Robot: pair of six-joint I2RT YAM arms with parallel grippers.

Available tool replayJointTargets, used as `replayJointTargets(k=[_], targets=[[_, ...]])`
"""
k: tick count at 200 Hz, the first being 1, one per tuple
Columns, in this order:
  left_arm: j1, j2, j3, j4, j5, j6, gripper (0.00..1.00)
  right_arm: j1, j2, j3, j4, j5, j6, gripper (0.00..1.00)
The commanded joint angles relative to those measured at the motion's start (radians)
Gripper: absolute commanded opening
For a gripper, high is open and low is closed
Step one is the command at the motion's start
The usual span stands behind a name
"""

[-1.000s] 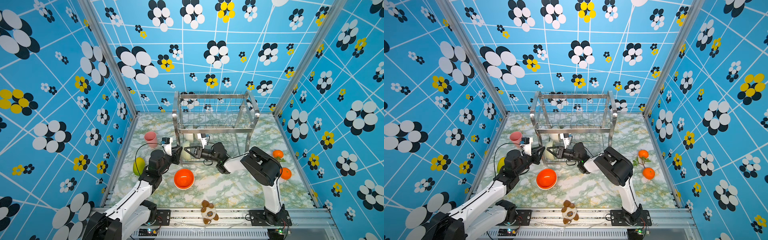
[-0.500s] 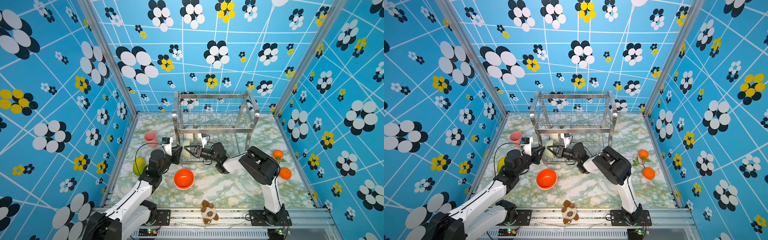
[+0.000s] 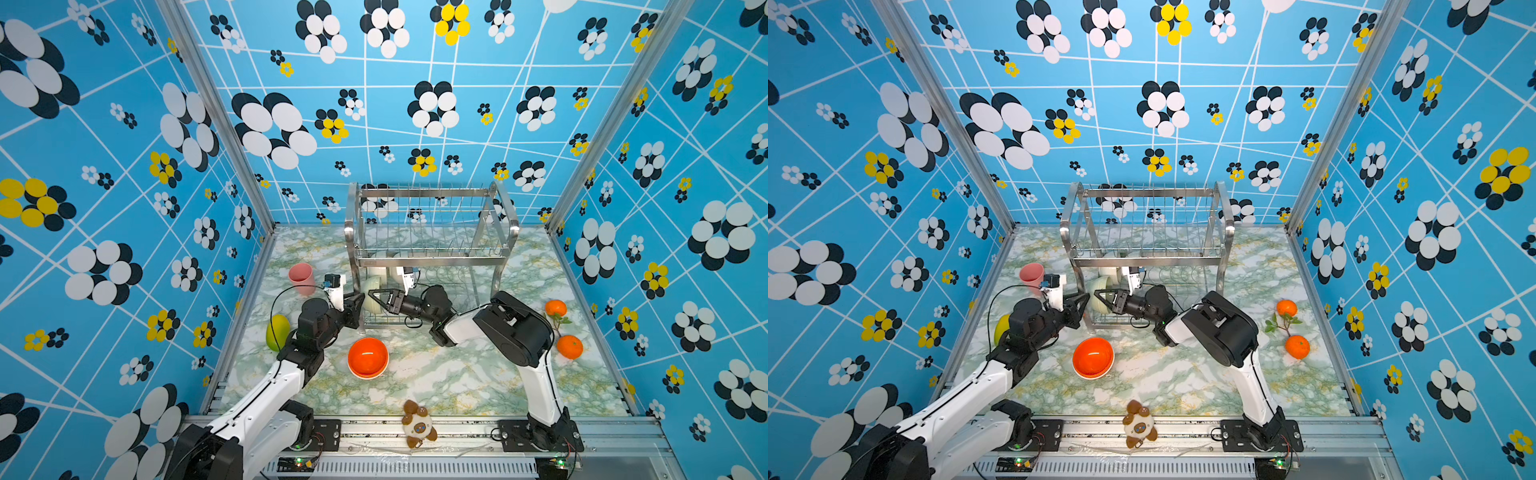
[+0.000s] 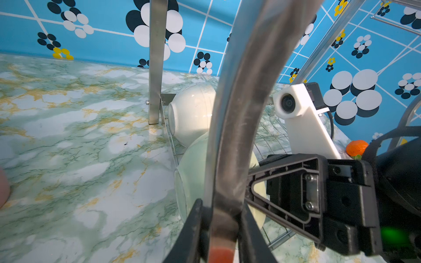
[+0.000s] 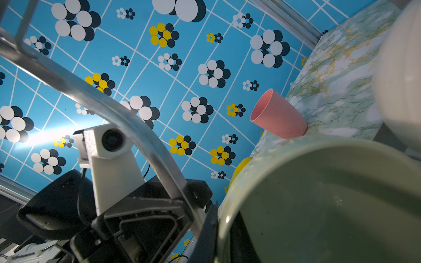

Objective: Load bowls into a dish rack
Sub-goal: Place the bowl in the dish rack.

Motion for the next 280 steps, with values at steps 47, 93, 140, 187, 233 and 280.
replayJointTargets(k=[47, 93, 140, 187, 233, 280], targets=[[0.007, 0.005, 0.042, -0.001, -0.073, -0.086, 0.04, 0.012, 0.054, -0.027, 0.008, -0.005, 0.005, 0.16], [0.007, 0.011, 0.045, 0.001, -0.071, -0.086, 0.04, 0.012, 0.056, -0.045, 0.008, 0.005, 0.02, 0.16], [0.007, 0.027, 0.062, -0.015, -0.095, -0.077, 0.0, 0.011, 0.044, -0.023, 0.008, -0.036, 0.049, 0.14], [0.008, 0.05, 0.076, -0.01, -0.101, -0.071, 0.0, 0.016, 0.017, -0.016, 0.008, -0.062, 0.057, 0.12], [0.01, 0.061, 0.088, -0.006, -0.103, -0.064, 0.0, 0.02, 0.03, 0.002, 0.008, -0.086, 0.063, 0.13], [0.008, 0.059, 0.084, -0.006, -0.097, -0.069, 0.0, 0.015, 0.09, 0.012, 0.008, -0.146, 0.059, 0.13]])
